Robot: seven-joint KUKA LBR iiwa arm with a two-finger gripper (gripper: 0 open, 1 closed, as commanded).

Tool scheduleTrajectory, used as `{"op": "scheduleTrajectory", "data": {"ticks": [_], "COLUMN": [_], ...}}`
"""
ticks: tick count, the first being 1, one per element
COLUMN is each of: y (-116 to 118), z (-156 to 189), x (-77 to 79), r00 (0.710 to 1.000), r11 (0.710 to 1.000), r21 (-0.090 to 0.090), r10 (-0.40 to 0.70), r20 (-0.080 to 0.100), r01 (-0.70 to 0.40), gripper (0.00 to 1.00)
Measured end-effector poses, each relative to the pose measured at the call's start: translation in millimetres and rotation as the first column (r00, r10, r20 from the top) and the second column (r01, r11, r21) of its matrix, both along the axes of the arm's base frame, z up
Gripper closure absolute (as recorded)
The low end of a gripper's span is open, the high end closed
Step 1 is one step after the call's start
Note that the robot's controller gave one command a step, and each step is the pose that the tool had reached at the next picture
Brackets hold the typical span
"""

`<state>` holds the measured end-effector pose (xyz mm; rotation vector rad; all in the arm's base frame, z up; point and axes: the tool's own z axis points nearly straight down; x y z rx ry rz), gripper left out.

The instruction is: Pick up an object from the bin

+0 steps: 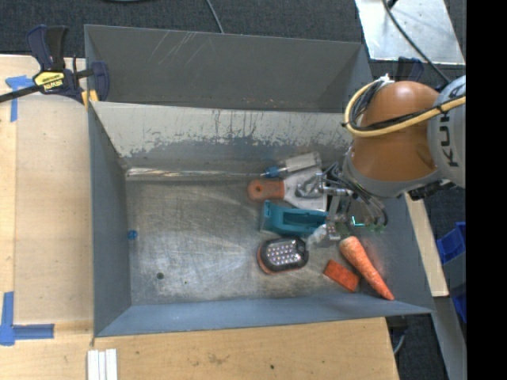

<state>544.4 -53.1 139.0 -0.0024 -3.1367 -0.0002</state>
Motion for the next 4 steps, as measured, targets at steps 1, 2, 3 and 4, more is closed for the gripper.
{"op": "scheduleTrajectory", "data": {"ticks": [1, 2, 3, 4], "y": [0, 6, 5, 5], "z": [4, -36, -37, -37], "x": [2.0, 28.3, 31.7, 31.6], "r00": [1.0, 0.996, 0.995, 0.995], "r11": [1.0, 0.996, 0.995, 0.995], "r21": [-0.001, -0.004, -0.001, -0.001], "r10": [0.002, -0.093, -0.097, -0.097], "r20": [0.008, 0.015, 0.004, 0.005], "r01": [-0.002, 0.093, 0.097, 0.097], "gripper": [0.0, 0.0, 0.0, 0.0]}}
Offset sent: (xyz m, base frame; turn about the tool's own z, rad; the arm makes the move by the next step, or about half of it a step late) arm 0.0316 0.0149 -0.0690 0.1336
